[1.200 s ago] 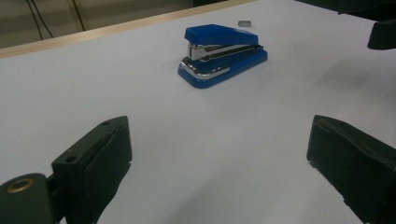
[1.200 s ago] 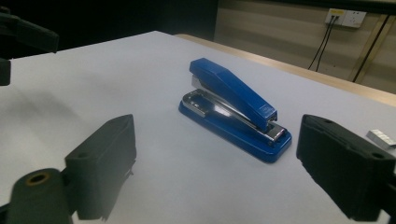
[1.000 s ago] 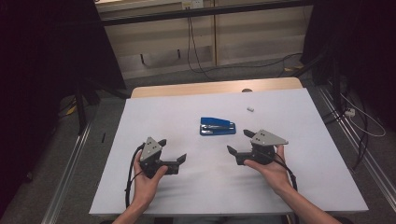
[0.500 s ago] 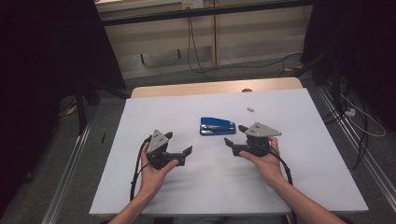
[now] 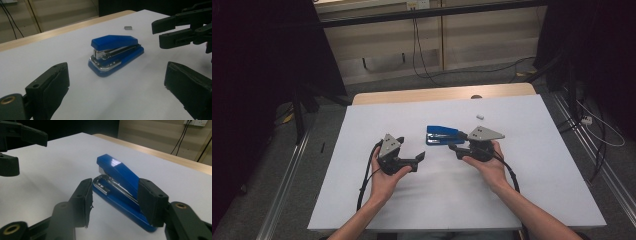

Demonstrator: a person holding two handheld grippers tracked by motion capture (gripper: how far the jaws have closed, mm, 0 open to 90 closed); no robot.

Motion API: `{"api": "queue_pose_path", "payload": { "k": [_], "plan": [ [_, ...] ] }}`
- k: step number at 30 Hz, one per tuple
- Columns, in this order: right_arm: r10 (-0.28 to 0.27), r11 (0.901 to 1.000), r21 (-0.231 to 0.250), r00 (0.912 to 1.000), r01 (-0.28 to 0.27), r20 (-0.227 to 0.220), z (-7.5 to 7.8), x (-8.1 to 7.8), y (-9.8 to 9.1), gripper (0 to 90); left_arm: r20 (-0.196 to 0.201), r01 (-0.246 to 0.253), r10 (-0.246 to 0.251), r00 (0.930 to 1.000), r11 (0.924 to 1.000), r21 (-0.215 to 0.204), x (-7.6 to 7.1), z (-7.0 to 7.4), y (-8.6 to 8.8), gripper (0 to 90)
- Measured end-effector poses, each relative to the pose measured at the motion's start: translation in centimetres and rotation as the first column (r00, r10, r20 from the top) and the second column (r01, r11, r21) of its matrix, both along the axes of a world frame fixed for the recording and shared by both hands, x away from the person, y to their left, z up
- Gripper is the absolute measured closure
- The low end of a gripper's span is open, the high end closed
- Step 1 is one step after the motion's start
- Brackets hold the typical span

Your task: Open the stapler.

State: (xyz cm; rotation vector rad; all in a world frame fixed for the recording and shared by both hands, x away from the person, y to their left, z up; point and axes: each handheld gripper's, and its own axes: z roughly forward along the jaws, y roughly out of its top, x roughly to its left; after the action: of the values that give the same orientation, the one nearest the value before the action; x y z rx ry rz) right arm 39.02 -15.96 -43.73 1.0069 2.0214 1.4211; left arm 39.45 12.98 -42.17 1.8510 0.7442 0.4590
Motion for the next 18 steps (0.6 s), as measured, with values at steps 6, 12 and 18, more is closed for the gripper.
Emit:
{"api": "queue_pose_path", "payload": {
  "k": [6,12,18],
  "plan": [
    [0.026,0.9996,0.009,0.9996,-0.026,-0.005,-0.3,0.3,0.8,60.3,-0.002,-0.015,0.015,0.9999,0.9999,0.004,0.9,-0.3,-0.9,7.1],
    [0.023,0.9996,0.017,0.9997,-0.023,0.009,-0.2,0.2,0.9,74.4,-0.019,-0.006,0.007,0.9998,0.9993,0.036,0.8,-1.0,-1.0,6.1],
    [0.03,0.9996,0.0,0.9995,-0.03,0.006,-0.5,0.2,0.8,84.4,-0.051,-0.003,0.005,0.9987,0.9992,0.039,0.5,-1.6,-1.4,9.4]
  ]
}}
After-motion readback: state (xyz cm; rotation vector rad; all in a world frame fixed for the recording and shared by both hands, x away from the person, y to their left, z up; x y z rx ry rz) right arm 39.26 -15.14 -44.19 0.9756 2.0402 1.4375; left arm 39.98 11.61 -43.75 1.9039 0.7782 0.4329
